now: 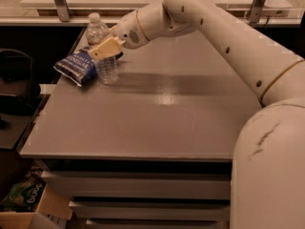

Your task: Move water bottle near blue chip bag

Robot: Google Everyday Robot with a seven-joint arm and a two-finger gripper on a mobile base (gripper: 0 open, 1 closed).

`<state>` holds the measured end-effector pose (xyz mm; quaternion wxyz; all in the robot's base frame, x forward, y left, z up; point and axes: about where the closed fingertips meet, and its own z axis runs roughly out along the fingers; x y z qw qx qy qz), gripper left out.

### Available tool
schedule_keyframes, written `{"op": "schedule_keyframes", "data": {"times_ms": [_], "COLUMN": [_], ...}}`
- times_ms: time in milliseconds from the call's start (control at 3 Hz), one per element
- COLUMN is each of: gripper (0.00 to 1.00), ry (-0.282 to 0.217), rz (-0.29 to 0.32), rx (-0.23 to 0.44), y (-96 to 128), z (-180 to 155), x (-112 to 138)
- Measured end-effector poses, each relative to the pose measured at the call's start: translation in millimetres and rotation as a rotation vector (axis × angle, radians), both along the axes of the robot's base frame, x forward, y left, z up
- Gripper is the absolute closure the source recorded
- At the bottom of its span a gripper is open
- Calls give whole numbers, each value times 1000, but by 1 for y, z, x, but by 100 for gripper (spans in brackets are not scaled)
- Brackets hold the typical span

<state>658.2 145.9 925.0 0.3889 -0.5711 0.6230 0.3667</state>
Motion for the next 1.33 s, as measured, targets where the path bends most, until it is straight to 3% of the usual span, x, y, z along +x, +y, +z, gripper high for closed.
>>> {"op": "schedule_keyframes", "data": {"times_ms": [333,667,1333], "gripper": [12,0,0], "ry": [5,11,16], "rz": [1,5,-10], "rx": [2,6,15], "y": [0,0,-17], "z": [-1,-1,1], "x": [1,0,0]}}
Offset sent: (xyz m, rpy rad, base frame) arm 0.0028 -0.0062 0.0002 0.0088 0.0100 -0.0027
